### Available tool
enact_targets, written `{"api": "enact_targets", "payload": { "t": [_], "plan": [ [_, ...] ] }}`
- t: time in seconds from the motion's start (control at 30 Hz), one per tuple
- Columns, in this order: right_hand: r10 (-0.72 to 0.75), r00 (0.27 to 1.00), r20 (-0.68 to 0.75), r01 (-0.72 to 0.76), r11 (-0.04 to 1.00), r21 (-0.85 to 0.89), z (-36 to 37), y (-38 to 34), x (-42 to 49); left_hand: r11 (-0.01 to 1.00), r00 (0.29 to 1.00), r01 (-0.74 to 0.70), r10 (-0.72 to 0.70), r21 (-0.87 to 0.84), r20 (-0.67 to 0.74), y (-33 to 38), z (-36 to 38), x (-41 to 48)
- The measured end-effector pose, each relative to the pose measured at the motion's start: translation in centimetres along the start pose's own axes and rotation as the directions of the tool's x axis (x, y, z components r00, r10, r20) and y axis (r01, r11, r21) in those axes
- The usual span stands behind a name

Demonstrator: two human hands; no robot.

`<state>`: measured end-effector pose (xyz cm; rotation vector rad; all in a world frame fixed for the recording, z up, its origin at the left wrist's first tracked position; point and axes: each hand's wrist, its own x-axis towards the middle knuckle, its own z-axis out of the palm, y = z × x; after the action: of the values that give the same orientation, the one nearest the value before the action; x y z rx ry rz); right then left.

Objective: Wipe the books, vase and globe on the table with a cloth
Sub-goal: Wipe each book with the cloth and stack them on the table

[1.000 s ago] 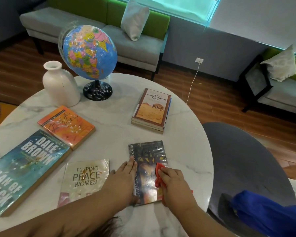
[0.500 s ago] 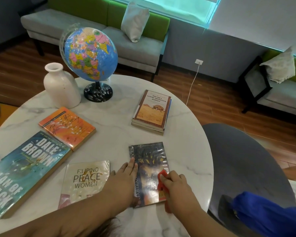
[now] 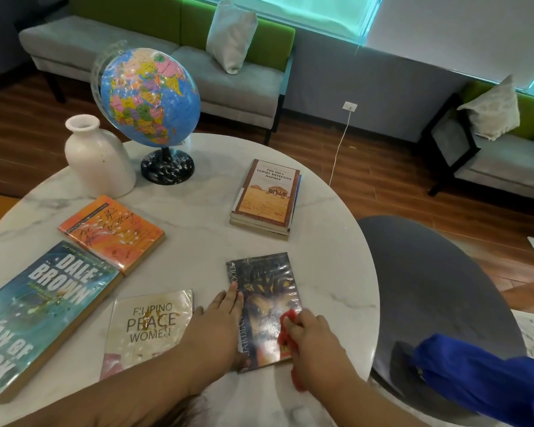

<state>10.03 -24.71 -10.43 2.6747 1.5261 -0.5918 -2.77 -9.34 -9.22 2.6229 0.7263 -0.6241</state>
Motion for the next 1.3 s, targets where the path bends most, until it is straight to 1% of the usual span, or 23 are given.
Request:
{"api": "enact_targets", "payload": {
  "t": [0.07, 0.13, 0.2, 0.23, 0.33, 0.37, 0.47, 0.5, 0.57, 0.63, 0.7, 0.77, 0.8, 0.87, 0.93, 1.0, 1.1, 1.2, 1.23, 1.3],
  "plan": [
    [-0.053, 0.999, 0.006, 0.052, 0.998, 0.039, 0.3, -0.3, -0.8, 1.000, 1.000, 0.001, -0.001, 0.004, -0.004, 0.0, -0.1, 0.0],
    [-0.002, 1.000, -0.028, 0.003, 0.999, 0.039, -0.2, 0.0, -0.2, 1.000, 1.000, -0.002, 0.002, 0.011, -0.008, 0.0, -0.1, 0.0],
    [0.058, 0.998, -0.030, -0.058, 0.998, 0.006, -0.8, 0.0, 0.4, 1.000, 1.000, -0.002, 0.002, 0.023, -0.002, 0.0, -0.2, 0.1],
    [0.062, 0.998, -0.014, -0.062, 0.998, -0.006, -0.8, -0.2, 0.4, 1.000, 1.000, -0.001, 0.001, 0.030, 0.001, 0.1, -0.2, 0.1],
    [-0.025, 0.999, 0.019, 0.025, 1.000, 0.015, -0.3, -0.7, -0.4, 0.999, 1.000, 0.002, -0.003, 0.032, 0.003, 0.2, -0.2, 0.1],
    [-0.029, 0.999, 0.024, 0.028, 0.999, 0.032, -0.3, -0.6, -0.3, 1.000, 1.000, 0.002, -0.002, 0.030, 0.005, 0.3, -0.3, 0.0],
    [0.050, 0.999, 0.003, -0.050, 0.999, -0.009, -1.0, 0.0, 0.7, 1.000, 1.000, -0.001, 0.001, 0.027, 0.005, 0.2, -0.3, 0.0],
    [0.060, 0.998, 0.018, -0.060, 0.998, -0.025, -1.1, 0.0, 0.9, 1.000, 1.000, 0.000, 0.000, 0.025, 0.005, 0.2, -0.3, 0.0],
    [0.018, 0.998, 0.055, -0.015, 0.999, -0.049, -1.0, -0.2, 0.5, 1.000, 1.000, 0.000, 0.000, 0.019, 0.003, 0.3, -0.4, -0.1],
    [-0.043, 0.998, 0.052, 0.043, 0.999, -0.005, -0.6, -0.2, 0.1, 1.000, 1.000, -0.002, 0.002, 0.017, -0.002, 0.3, -0.4, -0.1],
    [-0.023, 1.000, 0.015, 0.022, 0.999, 0.028, -0.7, 0.2, 0.9, 1.000, 1.000, -0.004, 0.004, 0.020, -0.002, 0.3, -0.4, -0.1],
    [0.025, 1.000, -0.003, -0.025, 1.000, 0.009, -1.4, 0.3, 1.8, 1.000, 1.000, -0.002, 0.002, 0.030, -0.002, 0.4, -0.3, -0.1],
    [0.025, 1.000, 0.011, -0.025, 1.000, -0.016, -1.5, 0.3, 1.9, 0.999, 1.000, -0.001, 0.001, 0.035, -0.003, 0.4, -0.4, -0.1],
    [-0.023, 0.997, 0.074, 0.027, 0.998, -0.049, -1.4, 0.3, 1.6, 0.999, 1.000, -0.004, 0.004, 0.038, -0.006, 0.5, -0.4, 0.0],
    [-0.086, 0.991, 0.099, 0.089, 0.996, -0.026, -1.1, 0.5, 0.9, 0.999, 1.000, -0.005, 0.005, 0.032, -0.010, 0.4, -0.4, -0.1],
    [-0.075, 0.994, 0.077, 0.075, 0.997, -0.006, -1.2, 1.0, 1.3, 1.000, 1.000, -0.006, 0.006, 0.028, -0.014, 0.4, -0.4, -0.1],
    [-0.045, 0.996, 0.082, 0.048, 0.998, -0.039, -1.7, 0.9, 1.8, 0.999, 1.000, -0.014, 0.014, 0.040, -0.019, 0.3, -0.3, 0.0],
    [-0.121, 0.986, 0.118, 0.126, 0.991, -0.034, -1.3, 0.6, 0.9, 0.998, 0.999, -0.021, 0.023, 0.051, -0.026, 0.3, -0.3, 0.0],
    [-0.125, 0.984, 0.127, 0.128, 0.992, -0.018, -1.2, 0.9, 0.6, 0.999, 0.999, -0.022, 0.023, 0.048, -0.027, 0.3, -0.3, 0.0],
    [-0.081, 0.991, 0.104, 0.083, 0.996, -0.017, -1.5, 1.4, 1.0, 0.999, 0.999, -0.023, 0.024, 0.044, -0.024, 0.2, -0.2, 0.0]
  ]
}}
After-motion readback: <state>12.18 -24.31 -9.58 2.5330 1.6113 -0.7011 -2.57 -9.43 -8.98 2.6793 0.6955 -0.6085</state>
